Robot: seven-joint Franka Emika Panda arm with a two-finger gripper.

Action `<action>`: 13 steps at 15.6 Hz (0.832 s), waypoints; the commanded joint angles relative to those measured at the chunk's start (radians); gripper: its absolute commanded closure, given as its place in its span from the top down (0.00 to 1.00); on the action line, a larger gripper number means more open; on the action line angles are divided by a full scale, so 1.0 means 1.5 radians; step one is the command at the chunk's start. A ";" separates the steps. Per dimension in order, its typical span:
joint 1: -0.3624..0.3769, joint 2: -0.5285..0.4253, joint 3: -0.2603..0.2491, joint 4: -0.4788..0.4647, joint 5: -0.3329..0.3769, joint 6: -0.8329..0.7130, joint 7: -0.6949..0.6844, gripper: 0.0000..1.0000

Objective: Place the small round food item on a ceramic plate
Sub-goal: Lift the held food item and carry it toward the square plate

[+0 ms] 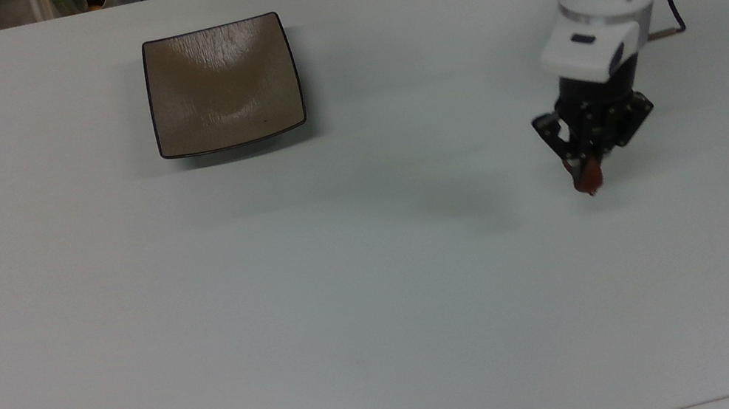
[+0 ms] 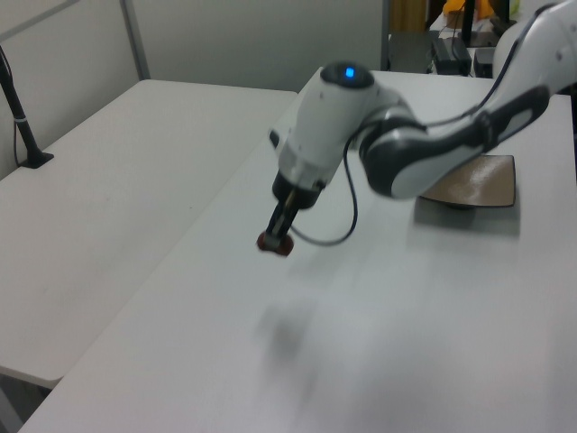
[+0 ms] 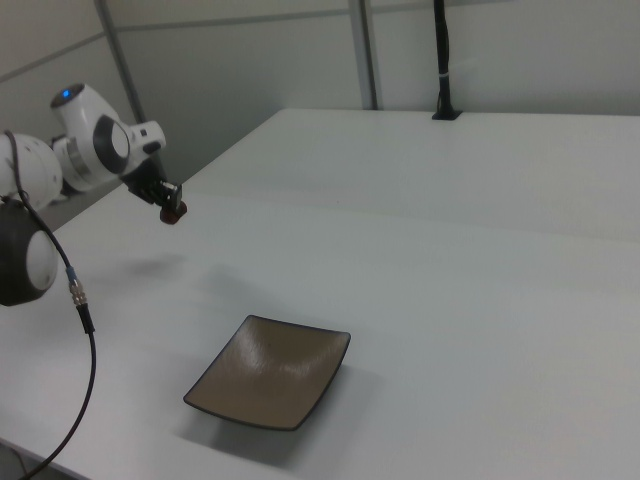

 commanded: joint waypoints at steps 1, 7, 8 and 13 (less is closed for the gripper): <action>-0.030 -0.145 0.002 -0.113 0.056 -0.066 0.006 0.13; -0.082 -0.298 0.000 -0.185 0.155 -0.181 -0.064 0.13; -0.092 -0.316 0.000 -0.186 0.169 -0.211 -0.082 0.13; -0.137 -0.406 -0.010 -0.232 0.246 -0.298 -0.204 0.14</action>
